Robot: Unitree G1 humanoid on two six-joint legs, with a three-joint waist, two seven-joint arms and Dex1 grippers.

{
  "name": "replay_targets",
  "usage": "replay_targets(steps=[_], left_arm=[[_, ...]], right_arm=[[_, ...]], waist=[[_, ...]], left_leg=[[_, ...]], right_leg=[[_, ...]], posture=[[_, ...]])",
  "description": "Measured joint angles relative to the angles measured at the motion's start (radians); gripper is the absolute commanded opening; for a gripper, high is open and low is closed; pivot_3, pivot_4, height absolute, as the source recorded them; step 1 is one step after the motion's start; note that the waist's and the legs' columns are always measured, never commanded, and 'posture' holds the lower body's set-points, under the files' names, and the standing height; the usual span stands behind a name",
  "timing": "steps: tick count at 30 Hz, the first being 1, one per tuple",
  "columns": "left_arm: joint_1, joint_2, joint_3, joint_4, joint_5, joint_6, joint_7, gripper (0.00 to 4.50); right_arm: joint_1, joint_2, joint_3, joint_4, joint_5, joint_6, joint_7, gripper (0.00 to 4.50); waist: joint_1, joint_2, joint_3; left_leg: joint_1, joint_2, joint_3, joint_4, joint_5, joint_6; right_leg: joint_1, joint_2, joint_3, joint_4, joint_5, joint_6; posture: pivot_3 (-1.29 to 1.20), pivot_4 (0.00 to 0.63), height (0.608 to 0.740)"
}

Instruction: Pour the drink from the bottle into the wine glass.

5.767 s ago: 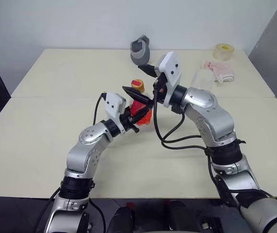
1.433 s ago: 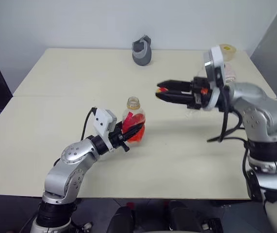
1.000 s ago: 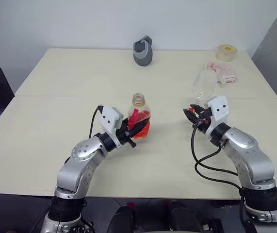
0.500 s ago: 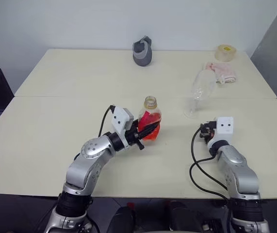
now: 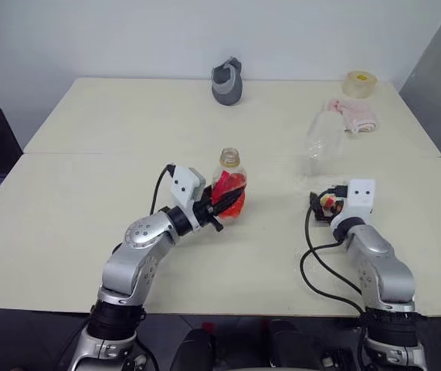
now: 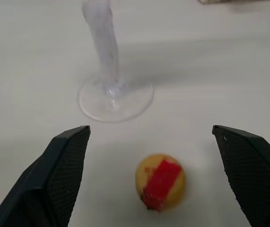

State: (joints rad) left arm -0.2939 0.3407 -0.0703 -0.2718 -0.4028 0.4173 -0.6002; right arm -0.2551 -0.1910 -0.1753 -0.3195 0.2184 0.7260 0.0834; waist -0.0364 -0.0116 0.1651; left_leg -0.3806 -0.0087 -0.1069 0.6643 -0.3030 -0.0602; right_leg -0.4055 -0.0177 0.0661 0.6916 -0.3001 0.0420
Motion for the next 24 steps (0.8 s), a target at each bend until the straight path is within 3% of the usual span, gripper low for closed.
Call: replay_targets(steps=[6, 12, 17, 24], left_arm=[[-0.065, -0.002, 0.072, 0.014, 0.0, 0.014, 0.073, 1.22], [-0.11, -0.013, 0.122, 0.097, 0.026, 0.001, 0.146, 1.22], [-0.148, -0.009, 0.177, 0.187, 0.06, -0.047, 0.198, 1.22], [-0.211, 0.017, 0.264, 0.369, 0.116, -0.177, 0.254, 1.22]], right_arm=[[-0.034, -0.189, 0.003, -0.124, 0.134, 0.156, 0.188, 4.46], [-0.042, -0.346, 0.046, -0.184, 0.277, 0.172, 0.441, 4.46], [-0.119, -0.327, 0.092, -0.164, 0.326, 0.097, 0.551, 4.46], [-0.28, -0.126, 0.215, -0.062, 0.268, -0.003, 0.461, 4.46]], waist=[[0.003, 0.0, 0.0], [0.001, 0.0, 0.0], [0.0, -0.001, 0.0], [-0.005, -0.001, 0.0]], left_leg=[[0.0, 0.0, 0.0, 0.001, -0.001, 0.002], [-0.001, 0.0, 0.0, 0.0, -0.001, 0.002], [0.0, 0.0, 0.0, 0.001, -0.001, 0.002], [-0.001, 0.0, -0.002, 0.001, 0.001, -0.001]], right_leg=[[0.0, 0.0, -0.001, 0.0, 0.0, 0.0], [0.001, 0.0, -0.002, -0.001, 0.0, 0.0], [0.001, 0.0, -0.002, -0.001, 0.0, 0.0], [0.0, -0.002, -0.003, -0.001, 0.0, 0.0]], posture=[[0.0, 0.15, 0.74], [0.0, 0.15, 0.74], [0.0, 0.15, 0.74], [0.0, 0.15, 0.74]])
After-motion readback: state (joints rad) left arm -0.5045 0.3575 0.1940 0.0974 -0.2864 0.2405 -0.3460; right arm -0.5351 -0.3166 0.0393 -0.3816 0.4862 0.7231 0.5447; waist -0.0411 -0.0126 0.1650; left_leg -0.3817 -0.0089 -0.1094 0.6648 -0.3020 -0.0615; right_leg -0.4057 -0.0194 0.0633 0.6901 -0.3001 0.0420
